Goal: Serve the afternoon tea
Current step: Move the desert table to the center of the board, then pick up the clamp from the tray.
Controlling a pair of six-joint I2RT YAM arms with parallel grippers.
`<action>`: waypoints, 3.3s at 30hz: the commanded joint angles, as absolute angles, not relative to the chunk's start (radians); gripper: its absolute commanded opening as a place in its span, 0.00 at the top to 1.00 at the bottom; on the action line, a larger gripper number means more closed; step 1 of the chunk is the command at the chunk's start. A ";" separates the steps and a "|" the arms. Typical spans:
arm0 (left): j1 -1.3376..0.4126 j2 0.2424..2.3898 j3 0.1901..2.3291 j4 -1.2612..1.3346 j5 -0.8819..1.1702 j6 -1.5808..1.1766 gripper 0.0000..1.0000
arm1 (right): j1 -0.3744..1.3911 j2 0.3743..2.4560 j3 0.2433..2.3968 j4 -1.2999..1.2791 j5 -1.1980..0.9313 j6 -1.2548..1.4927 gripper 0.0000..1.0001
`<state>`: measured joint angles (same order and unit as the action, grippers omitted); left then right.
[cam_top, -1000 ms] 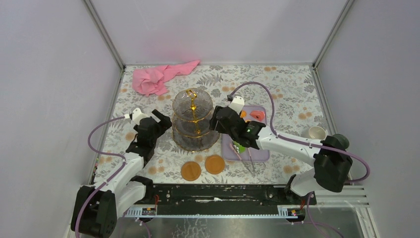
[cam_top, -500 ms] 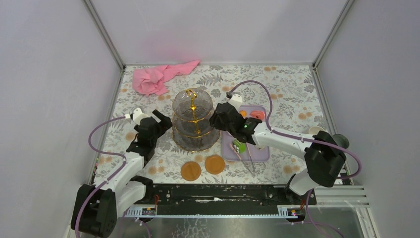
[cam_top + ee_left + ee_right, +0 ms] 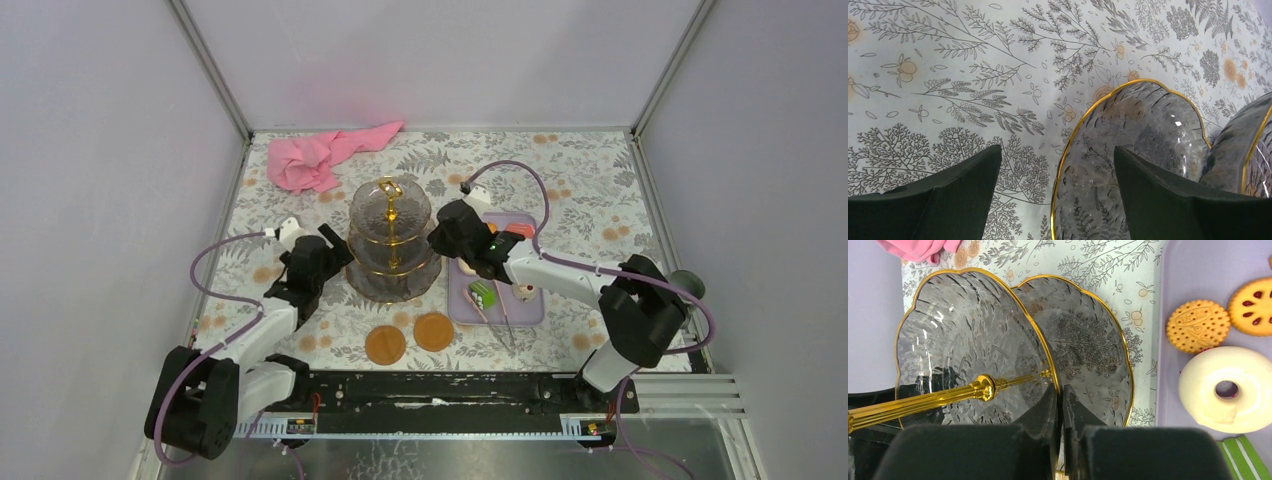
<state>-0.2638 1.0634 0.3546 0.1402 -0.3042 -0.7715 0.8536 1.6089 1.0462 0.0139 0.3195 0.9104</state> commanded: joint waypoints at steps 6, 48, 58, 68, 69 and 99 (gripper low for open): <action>-0.293 1.147 0.475 0.229 -0.342 -0.714 0.10 | 0.827 1.638 1.128 0.100 0.287 0.926 0.96; -0.293 1.210 0.557 0.090 -0.500 -0.685 0.02 | 0.791 1.699 1.249 -0.005 0.293 0.806 0.42; -0.293 1.166 0.551 0.060 -0.518 -0.678 0.00 | 0.792 1.680 1.235 -0.029 0.321 0.782 0.32; -0.293 1.140 0.534 0.060 -0.517 -0.687 0.00 | 0.791 1.669 1.228 -0.058 0.342 0.740 0.25; -0.293 1.138 0.530 0.065 -0.516 -0.688 0.00 | 0.791 1.669 1.227 -0.059 0.343 0.738 0.25; -0.293 1.079 0.497 0.068 -0.539 -0.722 0.00 | 0.800 1.417 1.060 -0.084 0.361 0.655 0.20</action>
